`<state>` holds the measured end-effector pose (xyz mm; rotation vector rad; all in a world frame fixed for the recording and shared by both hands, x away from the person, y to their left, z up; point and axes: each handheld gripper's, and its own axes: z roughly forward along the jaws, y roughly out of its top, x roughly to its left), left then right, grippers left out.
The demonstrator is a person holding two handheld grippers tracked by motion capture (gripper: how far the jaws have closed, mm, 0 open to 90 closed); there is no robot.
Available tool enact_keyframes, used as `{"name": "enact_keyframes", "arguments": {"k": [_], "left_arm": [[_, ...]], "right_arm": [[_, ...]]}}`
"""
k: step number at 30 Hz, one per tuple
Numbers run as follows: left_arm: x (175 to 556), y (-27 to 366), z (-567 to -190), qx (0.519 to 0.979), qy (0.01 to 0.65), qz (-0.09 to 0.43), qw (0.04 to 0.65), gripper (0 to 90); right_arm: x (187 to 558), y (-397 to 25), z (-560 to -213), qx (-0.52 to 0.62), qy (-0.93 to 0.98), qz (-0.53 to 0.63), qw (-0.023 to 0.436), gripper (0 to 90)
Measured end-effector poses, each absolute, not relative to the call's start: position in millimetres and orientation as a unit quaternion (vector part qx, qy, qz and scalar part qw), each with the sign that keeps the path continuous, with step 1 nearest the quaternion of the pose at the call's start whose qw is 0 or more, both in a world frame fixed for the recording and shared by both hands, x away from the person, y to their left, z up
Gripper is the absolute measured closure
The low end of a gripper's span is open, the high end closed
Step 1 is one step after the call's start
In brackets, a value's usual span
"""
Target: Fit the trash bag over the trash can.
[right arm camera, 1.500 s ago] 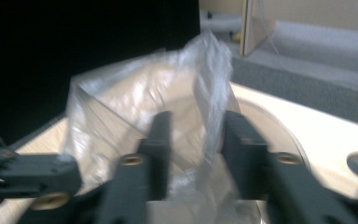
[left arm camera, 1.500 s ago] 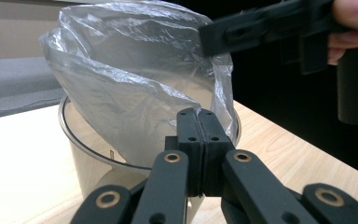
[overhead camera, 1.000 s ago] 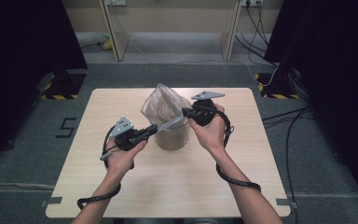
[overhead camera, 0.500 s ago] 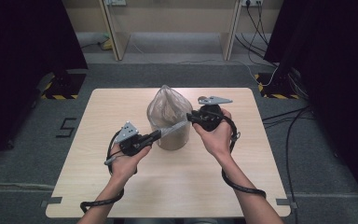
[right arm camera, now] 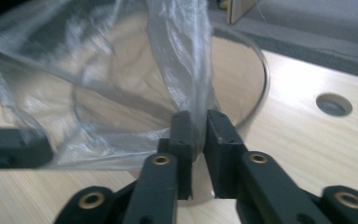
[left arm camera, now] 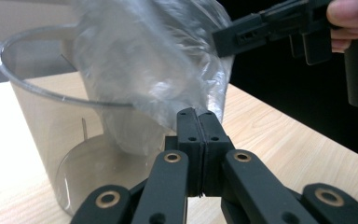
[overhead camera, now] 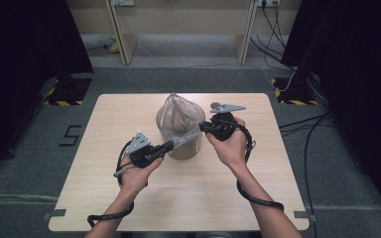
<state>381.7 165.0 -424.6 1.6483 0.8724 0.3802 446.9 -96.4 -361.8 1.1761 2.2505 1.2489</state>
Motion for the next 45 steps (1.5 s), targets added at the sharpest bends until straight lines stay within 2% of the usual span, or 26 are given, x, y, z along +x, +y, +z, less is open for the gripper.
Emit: {"name": "enact_keyframes", "arguments": {"k": [4,12,14,17,19,21,25,29,31,32,34,35,37,45], "left_arm": [[382,163,-430,0.704,0.378,0.157,0.58,87.9],[384,156,-437,0.707,0.381,0.153,0.576,85.4],[381,156,-436,0.711,0.377,0.165,0.57,77.5],[375,158,-431,0.711,0.371,0.192,0.566,56.4],[370,161,-425,0.708,0.371,0.205,0.565,46.6],[365,164,-418,0.698,0.374,0.216,0.57,40.6],[366,162,-399,0.683,0.373,0.232,0.584,35.8],[377,157,-389,0.672,0.385,0.23,0.589,35.2],[382,156,-386,0.666,0.394,0.225,0.592,37.8],[384,157,-384,0.662,0.394,0.222,0.598,43.7],[386,161,-384,0.65,0.399,0.207,0.613,63.5],[387,163,-385,0.647,0.398,0.205,0.618,76.9],[387,171,-390,0.646,0.404,0.211,0.612,89.4],[393,191,-415,0.645,0.434,0.2,0.596,89.8]], "right_arm": [[446,-100,-368,0.416,0.788,0.426,0.157,88.3],[451,-102,-376,0.431,0.789,0.403,0.173,89.7],[452,-103,-377,0.431,0.789,0.402,0.176,89.9],[451,-103,-376,0.428,0.788,0.404,0.179,90.0],[451,-103,-376,0.428,0.787,0.406,0.181,90.0],[450,-102,-376,0.428,0.786,0.407,0.182,90.0],[450,-100,-378,0.427,0.785,0.408,0.184,90.0],[449,-98,-379,0.426,0.787,0.405,0.186,90.0],[449,-98,-378,0.425,0.788,0.404,0.188,90.0],[449,-98,-378,0.424,0.788,0.403,0.19,90.0],[449,-99,-378,0.424,0.787,0.405,0.19,90.0],[449,-100,-378,0.424,0.787,0.405,0.191,89.9],[451,-103,-379,0.427,0.785,0.407,0.19,89.7],[458,-107,-381,0.435,0.774,0.414,0.198,87.3]]}}
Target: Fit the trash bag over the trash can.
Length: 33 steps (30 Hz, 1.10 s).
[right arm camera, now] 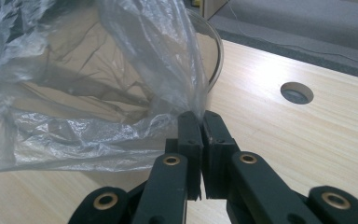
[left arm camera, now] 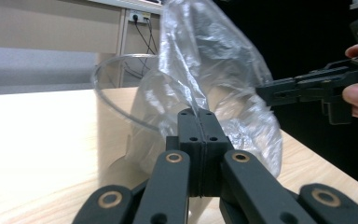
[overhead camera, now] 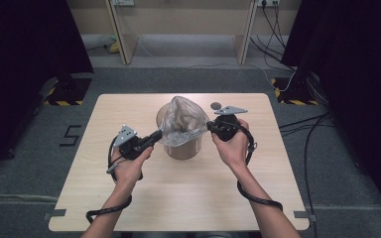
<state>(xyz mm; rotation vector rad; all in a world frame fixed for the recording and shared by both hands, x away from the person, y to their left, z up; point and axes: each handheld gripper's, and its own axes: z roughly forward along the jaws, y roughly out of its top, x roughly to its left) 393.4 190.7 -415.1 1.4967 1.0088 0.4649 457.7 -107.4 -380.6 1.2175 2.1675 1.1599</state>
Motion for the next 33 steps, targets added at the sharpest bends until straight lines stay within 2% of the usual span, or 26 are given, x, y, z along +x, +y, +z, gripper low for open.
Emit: {"name": "enact_keyframes", "arguments": {"k": [7,14,17,20,22,25,30,33], "left_arm": [[400,196,-427,0.641,0.443,0.215,0.589,89.7],[407,198,-428,0.637,0.446,0.221,0.588,88.8],[401,199,-426,0.636,0.436,0.228,0.594,79.2],[394,199,-420,0.638,0.424,0.237,0.598,62.5],[389,199,-415,0.639,0.416,0.241,0.601,55.1],[383,200,-405,0.639,0.404,0.25,0.604,49.8],[387,199,-389,0.646,0.392,0.255,0.603,50.8],[404,196,-389,0.672,0.397,0.235,0.579,60.3]], "right_arm": [[465,-107,-388,0.442,0.774,0.408,0.199,83.9],[466,-108,-384,0.437,0.775,0.409,0.203,75.6],[459,-111,-379,0.433,0.772,0.417,0.206,72.4],[453,-114,-373,0.424,0.773,0.422,0.211,68.6],[450,-114,-370,0.42,0.774,0.423,0.213,66.6],[448,-114,-367,0.418,0.774,0.425,0.215,65.7],[451,-111,-364,0.414,0.775,0.425,0.218,68.4],[459,-108,-365,0.411,0.782,0.415,0.215,75.4]]}}
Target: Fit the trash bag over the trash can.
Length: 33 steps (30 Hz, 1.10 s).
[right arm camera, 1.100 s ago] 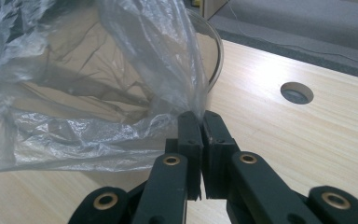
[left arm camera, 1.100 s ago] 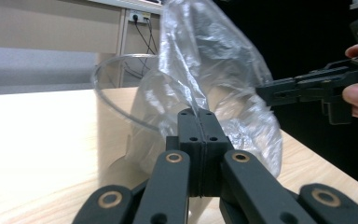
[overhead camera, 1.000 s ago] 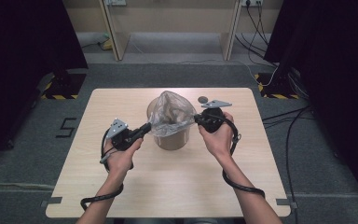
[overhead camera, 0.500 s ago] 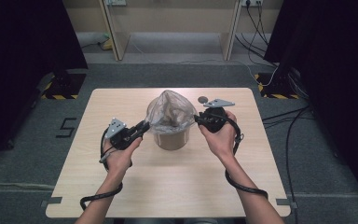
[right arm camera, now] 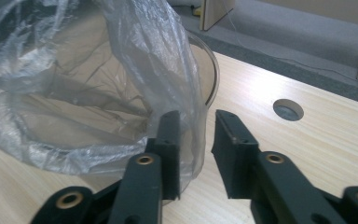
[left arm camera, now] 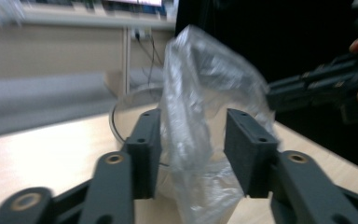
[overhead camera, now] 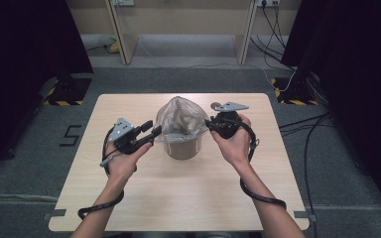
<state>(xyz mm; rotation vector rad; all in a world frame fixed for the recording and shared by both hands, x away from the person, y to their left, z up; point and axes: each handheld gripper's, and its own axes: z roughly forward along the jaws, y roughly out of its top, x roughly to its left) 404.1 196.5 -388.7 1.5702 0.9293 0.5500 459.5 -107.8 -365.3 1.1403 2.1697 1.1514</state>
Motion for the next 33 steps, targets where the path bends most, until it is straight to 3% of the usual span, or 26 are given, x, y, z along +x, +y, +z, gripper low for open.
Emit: {"name": "enact_keyframes", "arguments": {"k": [1,2,3,6,16,21,33], "left_arm": [[410,196,-390,0.678,0.401,0.229,0.572,60.3],[418,196,-393,0.689,0.4,0.226,0.561,71.1],[418,196,-393,0.689,0.4,0.226,0.561,77.8],[431,196,-400,0.702,0.401,0.221,0.545,88.2],[446,203,-406,0.684,0.426,0.24,0.542,89.7],[453,204,-408,0.675,0.435,0.249,0.542,89.7],[455,204,-408,0.674,0.432,0.257,0.541,89.5]], "right_arm": [[459,-108,-365,0.411,0.782,0.415,0.215,75.4],[464,-107,-366,0.409,0.787,0.411,0.211,81.1],[464,-107,-366,0.409,0.787,0.411,0.211,81.1],[472,-104,-367,0.408,0.792,0.404,0.209,87.3],[488,-103,-376,0.42,0.789,0.394,0.215,86.8],[494,-102,-380,0.423,0.789,0.388,0.219,82.5],[477,-104,-352,0.386,0.789,0.419,0.23,74.2]]}}
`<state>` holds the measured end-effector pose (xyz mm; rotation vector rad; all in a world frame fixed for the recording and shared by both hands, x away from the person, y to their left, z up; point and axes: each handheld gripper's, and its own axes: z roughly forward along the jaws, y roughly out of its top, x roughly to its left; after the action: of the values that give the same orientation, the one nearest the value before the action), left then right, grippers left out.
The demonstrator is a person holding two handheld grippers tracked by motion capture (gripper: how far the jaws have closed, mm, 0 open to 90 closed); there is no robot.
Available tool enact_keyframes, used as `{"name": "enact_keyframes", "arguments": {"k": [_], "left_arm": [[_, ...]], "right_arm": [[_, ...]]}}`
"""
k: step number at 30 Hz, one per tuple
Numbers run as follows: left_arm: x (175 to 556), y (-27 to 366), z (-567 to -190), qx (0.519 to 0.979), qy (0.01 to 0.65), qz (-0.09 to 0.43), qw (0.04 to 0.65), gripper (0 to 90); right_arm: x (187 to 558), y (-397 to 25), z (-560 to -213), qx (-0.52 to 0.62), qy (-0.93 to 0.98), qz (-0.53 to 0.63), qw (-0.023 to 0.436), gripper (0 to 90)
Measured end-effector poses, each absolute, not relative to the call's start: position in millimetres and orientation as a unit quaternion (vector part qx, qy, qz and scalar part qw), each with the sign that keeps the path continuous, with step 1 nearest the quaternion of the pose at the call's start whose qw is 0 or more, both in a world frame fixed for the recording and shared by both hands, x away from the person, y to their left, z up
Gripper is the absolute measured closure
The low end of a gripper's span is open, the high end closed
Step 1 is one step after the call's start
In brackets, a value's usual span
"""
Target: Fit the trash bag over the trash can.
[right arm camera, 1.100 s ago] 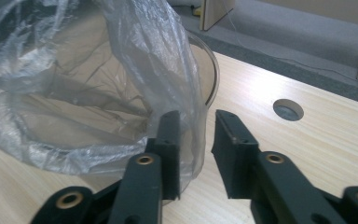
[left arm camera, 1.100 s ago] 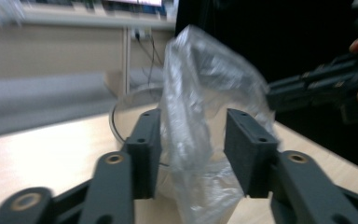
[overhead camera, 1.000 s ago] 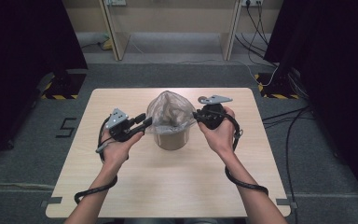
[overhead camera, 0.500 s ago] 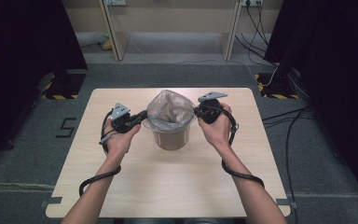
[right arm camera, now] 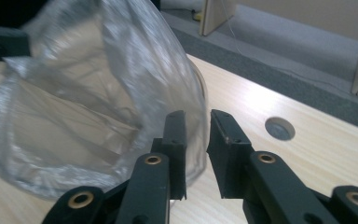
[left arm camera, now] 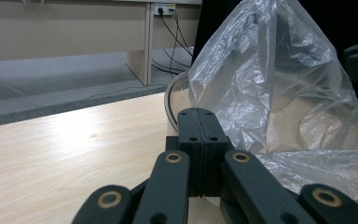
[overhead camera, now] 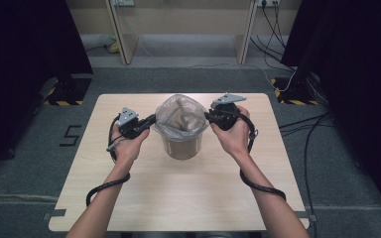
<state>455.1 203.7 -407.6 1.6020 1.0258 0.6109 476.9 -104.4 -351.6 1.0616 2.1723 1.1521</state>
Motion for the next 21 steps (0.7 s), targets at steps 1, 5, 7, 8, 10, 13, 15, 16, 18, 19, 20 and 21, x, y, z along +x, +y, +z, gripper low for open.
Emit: {"name": "enact_keyframes", "arguments": {"k": [1,5,7,8,10,13,15,16,18,19,20,21], "left_arm": [[455,204,-408,0.674,0.432,0.257,0.542,89.5],[457,203,-407,0.676,0.43,0.262,0.538,89.5],[459,204,-408,0.675,0.432,0.262,0.538,89.5],[460,205,-408,0.675,0.433,0.262,0.537,89.5],[463,205,-409,0.675,0.434,0.263,0.535,89.5],[466,205,-409,0.676,0.434,0.265,0.533,89.4],[468,205,-409,0.677,0.434,0.265,0.532,89.4],[469,205,-410,0.678,0.435,0.266,0.53,89.4],[471,205,-411,0.679,0.435,0.266,0.527,89.4],[472,205,-411,0.68,0.437,0.266,0.526,89.4],[473,205,-412,0.679,0.439,0.265,0.526,89.4],[475,205,-413,0.678,0.44,0.265,0.526,89.4]], "right_arm": [[477,-103,-349,0.383,0.79,0.42,0.23,72.8],[485,-100,-347,0.386,0.795,0.41,0.228,71.3],[491,-100,-351,0.391,0.798,0.401,0.222,77.7],[494,-100,-353,0.391,0.801,0.397,0.22,81.3],[497,-100,-357,0.392,0.804,0.391,0.217,86.0],[502,-99,-363,0.394,0.805,0.385,0.22,89.3],[503,-99,-364,0.395,0.805,0.384,0.222,89.4],[504,-100,-365,0.396,0.803,0.384,0.225,89.3],[506,-100,-367,0.401,0.802,0.383,0.225,87.8],[508,-100,-368,0.4,0.802,0.381,0.226,87.6],[509,-100,-370,0.402,0.802,0.38,0.227,87.2],[510,-101,-371,0.4,0.802,0.38,0.228,87.0]]}}
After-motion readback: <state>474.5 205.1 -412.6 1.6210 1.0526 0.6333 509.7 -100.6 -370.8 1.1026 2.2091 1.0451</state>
